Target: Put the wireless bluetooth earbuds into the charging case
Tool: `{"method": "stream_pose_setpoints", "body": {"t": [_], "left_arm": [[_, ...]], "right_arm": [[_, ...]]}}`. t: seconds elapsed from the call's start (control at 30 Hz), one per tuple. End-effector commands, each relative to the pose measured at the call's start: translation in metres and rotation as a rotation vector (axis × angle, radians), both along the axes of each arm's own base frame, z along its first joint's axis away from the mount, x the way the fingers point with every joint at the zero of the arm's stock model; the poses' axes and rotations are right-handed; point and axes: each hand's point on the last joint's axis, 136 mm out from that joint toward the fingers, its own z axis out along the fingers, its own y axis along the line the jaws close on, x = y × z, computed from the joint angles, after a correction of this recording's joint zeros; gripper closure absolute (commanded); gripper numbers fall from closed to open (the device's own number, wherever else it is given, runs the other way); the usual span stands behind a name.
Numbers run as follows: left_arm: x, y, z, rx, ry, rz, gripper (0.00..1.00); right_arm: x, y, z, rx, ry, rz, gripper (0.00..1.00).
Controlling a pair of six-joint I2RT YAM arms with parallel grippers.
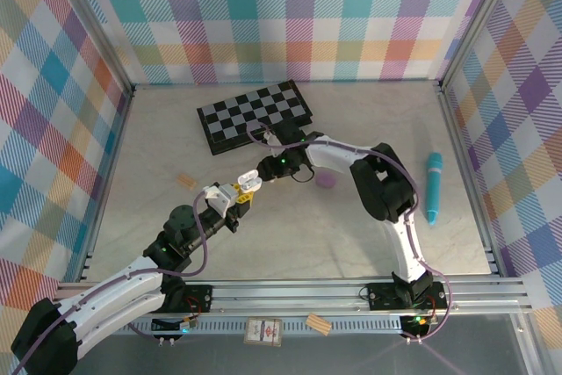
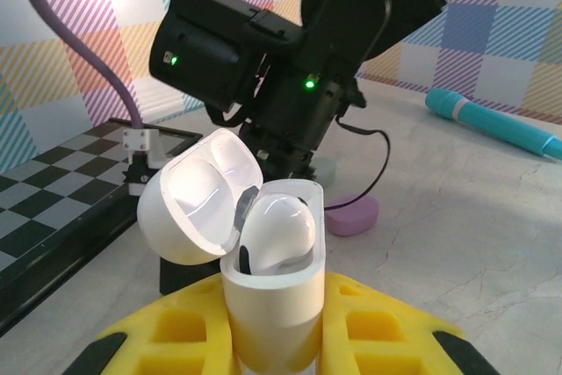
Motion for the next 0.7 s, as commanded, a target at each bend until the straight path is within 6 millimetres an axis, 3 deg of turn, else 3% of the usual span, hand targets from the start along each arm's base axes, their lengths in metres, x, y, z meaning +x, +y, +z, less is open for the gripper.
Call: {"method": "stream_pose_setpoints", "body": {"t": [0.0, 0.67], "left_arm": [[0.0, -0.001, 0.007, -0.003, -0.027, 0.001, 0.89], [0.0, 0.0, 0.013, 0.004, -0.041, 0.004, 0.89]], "right_arm": [[-0.003, 0.01, 0.004, 0.031, 0.011, 0.088, 0.45], [-0.082, 0.002, 0.034, 0.142, 0.099, 0.339, 0.56]]}}
